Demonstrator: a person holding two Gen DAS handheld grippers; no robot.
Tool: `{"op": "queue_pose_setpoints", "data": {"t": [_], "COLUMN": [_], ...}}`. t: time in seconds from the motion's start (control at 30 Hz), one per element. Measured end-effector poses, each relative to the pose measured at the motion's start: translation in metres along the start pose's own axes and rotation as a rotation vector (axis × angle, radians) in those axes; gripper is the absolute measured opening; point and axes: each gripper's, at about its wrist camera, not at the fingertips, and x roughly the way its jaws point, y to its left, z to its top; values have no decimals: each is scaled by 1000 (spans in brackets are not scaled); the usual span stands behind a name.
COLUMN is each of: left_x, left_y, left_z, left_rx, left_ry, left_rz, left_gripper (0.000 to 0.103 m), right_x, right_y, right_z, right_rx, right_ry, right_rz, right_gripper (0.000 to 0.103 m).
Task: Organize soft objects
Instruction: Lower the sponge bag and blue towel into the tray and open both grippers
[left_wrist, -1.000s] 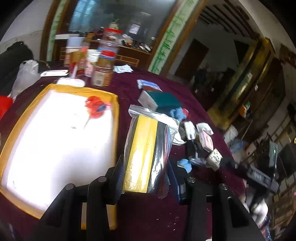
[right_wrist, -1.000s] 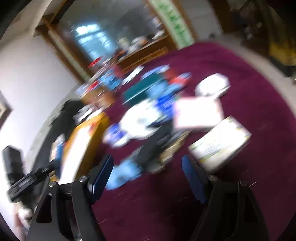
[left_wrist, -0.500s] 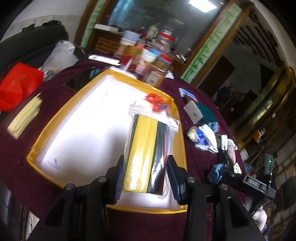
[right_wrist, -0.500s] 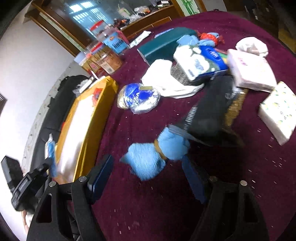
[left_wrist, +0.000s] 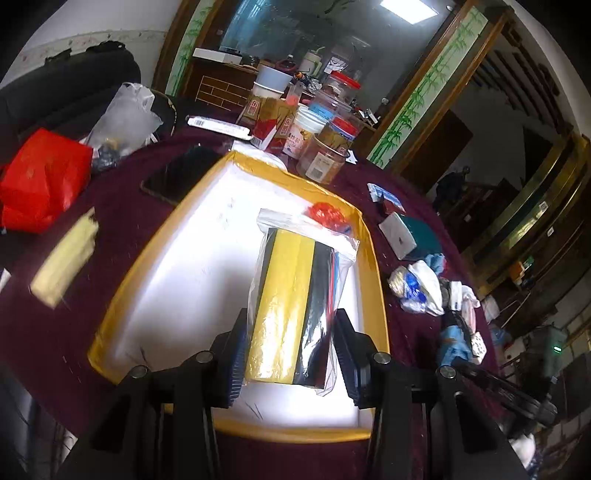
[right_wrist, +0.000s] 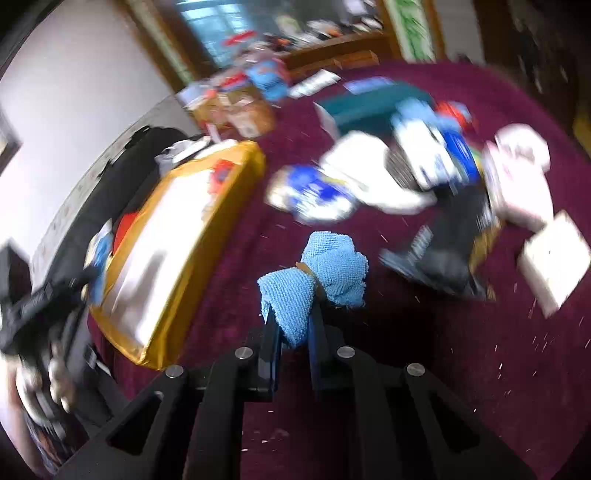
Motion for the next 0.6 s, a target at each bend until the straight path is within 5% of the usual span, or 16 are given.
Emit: {"op": "queue_pose_setpoints", "data": {"t": [0.2, 0.4, 0.6], "left_x": [24, 95, 144], "left_y": [-8, -5, 12], "left_z": [35, 80, 108], "left_rx": [68, 85, 41], "left_ry": [34, 147, 173], "left_rz": [36, 85, 131], "left_gripper": [45, 45, 46], "right_x": [-9, 25, 71], "right_y": [47, 89, 129], "right_z": [26, 62, 83], "right_rx": [-126, -208, -284], "right_ry": [-48, -9, 60], "right_rz": [68, 111, 107], "right_gripper": [12, 12, 12]}}
